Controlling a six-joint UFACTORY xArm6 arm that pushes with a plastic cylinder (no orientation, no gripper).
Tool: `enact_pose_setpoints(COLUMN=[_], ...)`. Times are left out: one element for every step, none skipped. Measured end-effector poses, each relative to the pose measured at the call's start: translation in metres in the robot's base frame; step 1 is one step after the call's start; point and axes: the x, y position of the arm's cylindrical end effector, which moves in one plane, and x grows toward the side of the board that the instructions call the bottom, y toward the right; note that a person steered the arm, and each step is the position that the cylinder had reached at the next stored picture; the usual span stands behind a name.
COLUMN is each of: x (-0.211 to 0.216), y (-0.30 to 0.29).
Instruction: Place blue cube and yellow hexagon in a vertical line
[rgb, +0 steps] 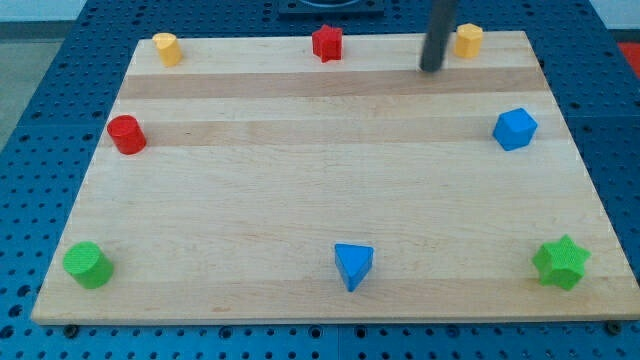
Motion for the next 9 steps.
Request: enact_pose_setpoints(x=[-0.038,-0.028,-0.010,-0.010,-0.011,-0.012,-0.012,-0.004,-0.019], y=[-0.013,-0.006,0.002,0.029,0.052,0.062,0.056,0.004,-0.017])
